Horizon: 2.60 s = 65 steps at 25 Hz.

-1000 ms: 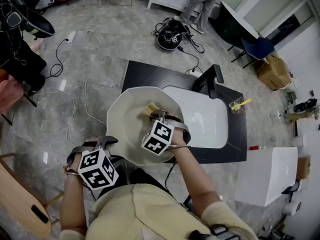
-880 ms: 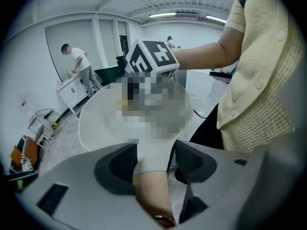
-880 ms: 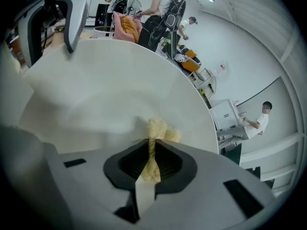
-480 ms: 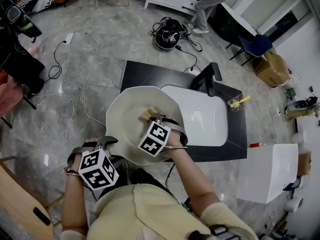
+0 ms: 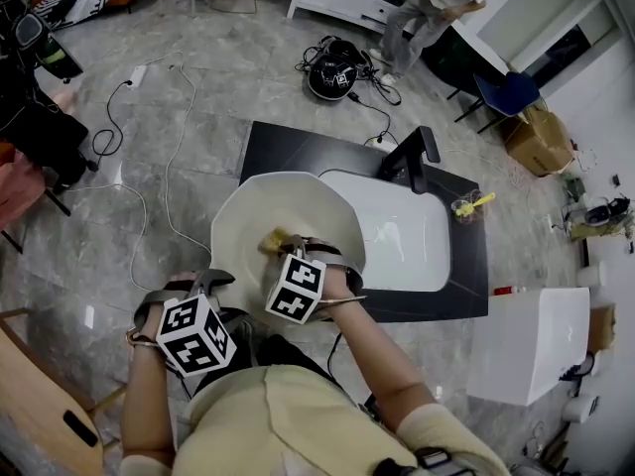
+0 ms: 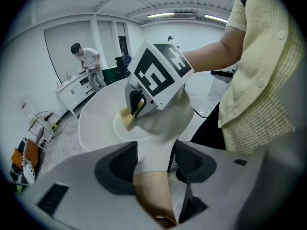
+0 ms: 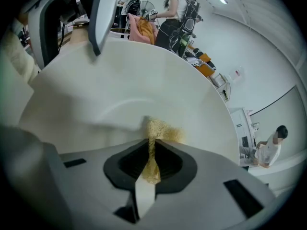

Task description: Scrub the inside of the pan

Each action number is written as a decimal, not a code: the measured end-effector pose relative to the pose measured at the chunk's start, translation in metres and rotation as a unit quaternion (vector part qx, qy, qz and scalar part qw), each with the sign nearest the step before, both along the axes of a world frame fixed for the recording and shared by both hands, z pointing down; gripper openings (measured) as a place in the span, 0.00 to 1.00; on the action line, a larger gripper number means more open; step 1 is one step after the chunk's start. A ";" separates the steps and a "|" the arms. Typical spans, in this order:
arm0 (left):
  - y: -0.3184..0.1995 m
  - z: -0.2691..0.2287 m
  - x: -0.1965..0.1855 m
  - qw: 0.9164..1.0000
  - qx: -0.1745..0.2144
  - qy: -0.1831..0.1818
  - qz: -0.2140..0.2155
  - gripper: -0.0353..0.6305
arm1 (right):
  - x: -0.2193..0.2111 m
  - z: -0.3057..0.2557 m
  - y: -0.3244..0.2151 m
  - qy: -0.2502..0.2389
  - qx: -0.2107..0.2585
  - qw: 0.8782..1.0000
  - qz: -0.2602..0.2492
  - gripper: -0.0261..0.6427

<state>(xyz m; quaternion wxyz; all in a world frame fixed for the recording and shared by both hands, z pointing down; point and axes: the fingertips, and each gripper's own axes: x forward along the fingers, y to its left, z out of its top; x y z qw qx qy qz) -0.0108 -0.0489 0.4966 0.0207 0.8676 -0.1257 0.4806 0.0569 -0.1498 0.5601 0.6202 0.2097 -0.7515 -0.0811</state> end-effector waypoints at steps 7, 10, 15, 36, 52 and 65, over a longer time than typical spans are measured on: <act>-0.002 0.000 0.000 1.000 0.001 0.000 0.001 0.43 | -0.013 0.001 0.018 -0.017 -0.042 0.998 -0.031 0.12; -0.001 0.001 0.000 1.000 0.001 -0.001 0.001 0.43 | -0.016 0.002 0.026 -0.025 -0.058 0.997 -0.036 0.12; 0.000 -0.001 -0.001 1.000 0.004 -0.001 0.001 0.43 | -0.020 0.001 0.039 -0.025 -0.084 0.995 -0.047 0.12; 0.001 0.000 -0.002 1.000 0.020 -0.008 -0.001 0.43 | -0.033 -0.007 0.093 -0.072 -0.279 0.957 -0.037 0.12; 0.000 -0.001 -0.003 0.999 0.031 -0.007 0.007 0.42 | -0.035 -0.040 0.115 -0.120 -0.311 0.941 -0.051 0.11; 0.000 -0.006 -0.007 1.000 0.027 0.012 0.008 0.42 | -0.031 -0.062 0.120 -0.194 -0.315 0.928 -0.039 0.11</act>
